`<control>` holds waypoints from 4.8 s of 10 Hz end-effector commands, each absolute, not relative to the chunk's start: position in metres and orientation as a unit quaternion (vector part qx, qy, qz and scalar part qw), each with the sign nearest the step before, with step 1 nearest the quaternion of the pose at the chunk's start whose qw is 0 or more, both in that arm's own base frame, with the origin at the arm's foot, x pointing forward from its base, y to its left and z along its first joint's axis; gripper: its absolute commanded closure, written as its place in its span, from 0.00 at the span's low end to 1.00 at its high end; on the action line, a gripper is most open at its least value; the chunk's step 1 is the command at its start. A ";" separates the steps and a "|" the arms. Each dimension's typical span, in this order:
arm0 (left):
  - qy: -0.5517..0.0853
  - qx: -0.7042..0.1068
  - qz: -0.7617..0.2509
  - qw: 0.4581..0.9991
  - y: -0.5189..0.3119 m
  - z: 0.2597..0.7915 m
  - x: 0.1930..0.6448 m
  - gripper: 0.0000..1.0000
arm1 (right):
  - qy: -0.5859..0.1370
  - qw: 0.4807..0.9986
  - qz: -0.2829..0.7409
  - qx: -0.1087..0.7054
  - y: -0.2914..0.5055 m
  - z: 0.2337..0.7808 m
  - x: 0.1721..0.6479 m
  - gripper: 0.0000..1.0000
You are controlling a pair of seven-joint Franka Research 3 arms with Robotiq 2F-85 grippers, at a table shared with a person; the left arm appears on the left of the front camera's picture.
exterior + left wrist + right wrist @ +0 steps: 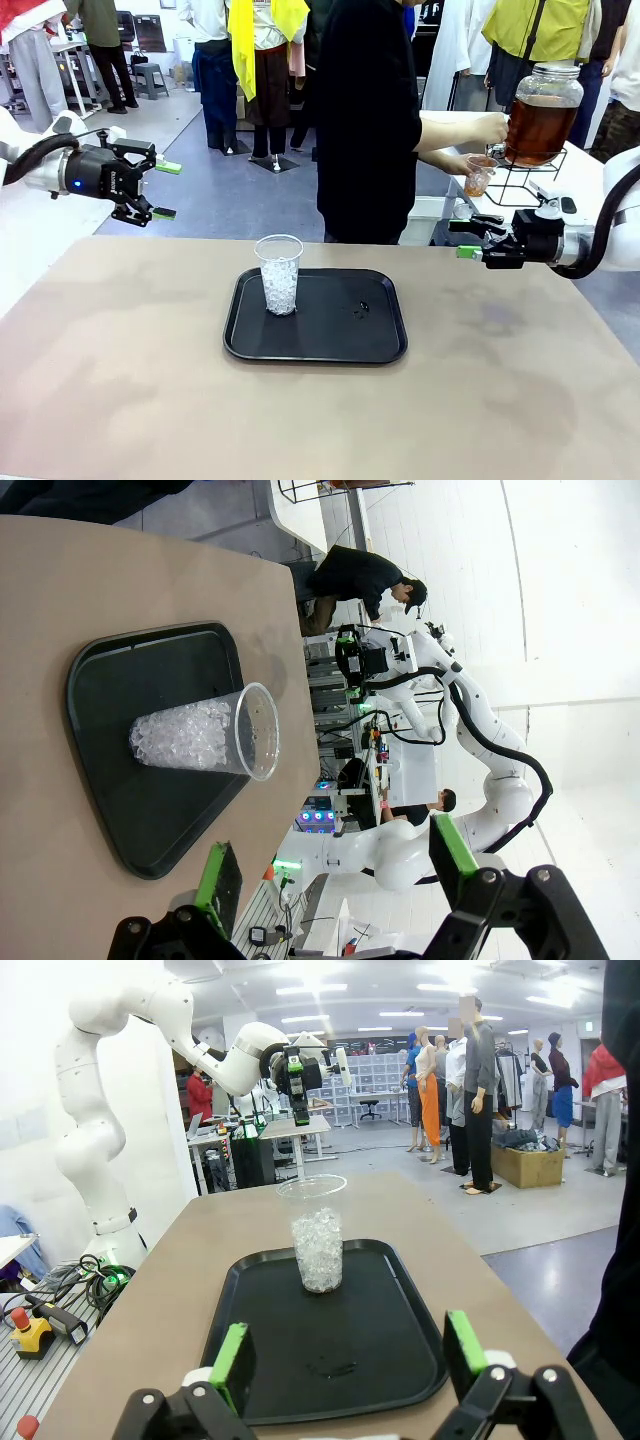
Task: Pour the drink into the iced cup.
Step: Pick up the iced cup indicated by the human and present it to them.
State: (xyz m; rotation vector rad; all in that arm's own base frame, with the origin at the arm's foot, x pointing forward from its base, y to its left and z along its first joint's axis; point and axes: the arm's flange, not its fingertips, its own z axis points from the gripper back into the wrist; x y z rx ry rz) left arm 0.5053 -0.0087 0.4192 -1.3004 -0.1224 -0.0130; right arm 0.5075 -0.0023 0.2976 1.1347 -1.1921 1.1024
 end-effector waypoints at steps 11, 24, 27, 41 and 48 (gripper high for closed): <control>-0.058 -0.604 -0.006 0.795 -0.009 0.420 0.504 0.00 | -0.504 0.549 0.466 0.476 -0.003 0.300 0.509 0.00; -0.058 -0.604 -0.006 0.795 -0.009 0.420 0.504 0.00 | -0.504 0.549 0.466 0.476 -0.003 0.300 0.509 0.00; -0.058 -0.604 -0.006 0.795 -0.009 0.420 0.504 0.00 | -0.504 0.549 0.466 0.476 -0.003 0.300 0.509 0.00; -0.058 -0.604 -0.006 0.795 -0.009 0.420 0.504 0.00 | -0.504 0.549 0.466 0.476 -0.003 0.300 0.509 0.00; -0.058 -0.604 -0.006 0.795 -0.009 0.420 0.504 0.00 | -0.504 0.549 0.466 0.476 -0.003 0.300 0.509 0.00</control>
